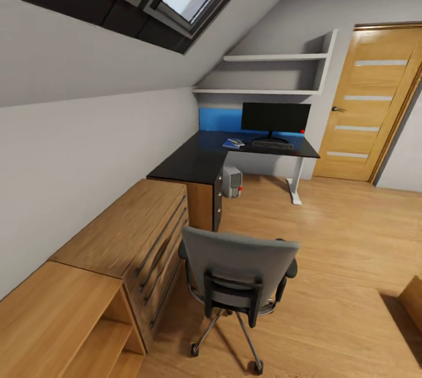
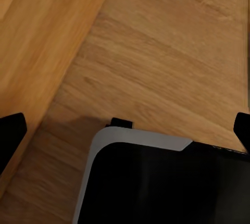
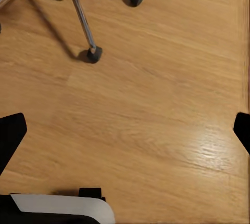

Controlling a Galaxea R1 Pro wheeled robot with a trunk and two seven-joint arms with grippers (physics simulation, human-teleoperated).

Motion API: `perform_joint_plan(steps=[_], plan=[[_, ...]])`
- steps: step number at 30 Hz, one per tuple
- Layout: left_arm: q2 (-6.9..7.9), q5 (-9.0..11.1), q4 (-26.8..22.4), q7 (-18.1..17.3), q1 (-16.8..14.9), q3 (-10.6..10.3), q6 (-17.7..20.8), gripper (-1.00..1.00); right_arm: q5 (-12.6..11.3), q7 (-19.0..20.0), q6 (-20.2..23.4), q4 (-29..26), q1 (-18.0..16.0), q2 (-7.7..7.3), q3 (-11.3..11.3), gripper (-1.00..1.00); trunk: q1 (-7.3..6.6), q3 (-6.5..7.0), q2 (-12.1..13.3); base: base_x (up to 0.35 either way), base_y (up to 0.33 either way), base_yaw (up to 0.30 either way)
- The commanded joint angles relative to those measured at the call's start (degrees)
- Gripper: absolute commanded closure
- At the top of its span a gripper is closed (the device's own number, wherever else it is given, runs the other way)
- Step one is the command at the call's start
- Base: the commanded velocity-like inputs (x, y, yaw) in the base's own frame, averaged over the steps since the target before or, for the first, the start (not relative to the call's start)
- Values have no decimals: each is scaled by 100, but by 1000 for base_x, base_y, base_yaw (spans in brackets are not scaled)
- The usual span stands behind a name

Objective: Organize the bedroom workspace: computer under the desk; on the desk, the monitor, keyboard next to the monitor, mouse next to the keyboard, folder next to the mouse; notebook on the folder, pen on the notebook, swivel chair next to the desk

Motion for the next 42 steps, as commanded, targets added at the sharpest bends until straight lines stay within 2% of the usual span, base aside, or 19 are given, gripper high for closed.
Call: perform_joint_plan(steps=[1, 36, 42], plan=[[3, 54, -22, 13, 4, -47, -11, -100, 8, -54, -3, 0, -3, 0, 48, -100, 0, -5, -3, 0, 0, -300], [11, 76, -123, 64, 4, -36, 13, -100, 11, -54, 3, 0, -4, 13, 48, -100, 0, -5, -3, 0, 0, -277], [3, 80, -128, 63, 4, -36, 108, -100, 20, -54, 5, -2, -5, 17, 48, -100, 132, -113, -244, 0, 0, -49]])
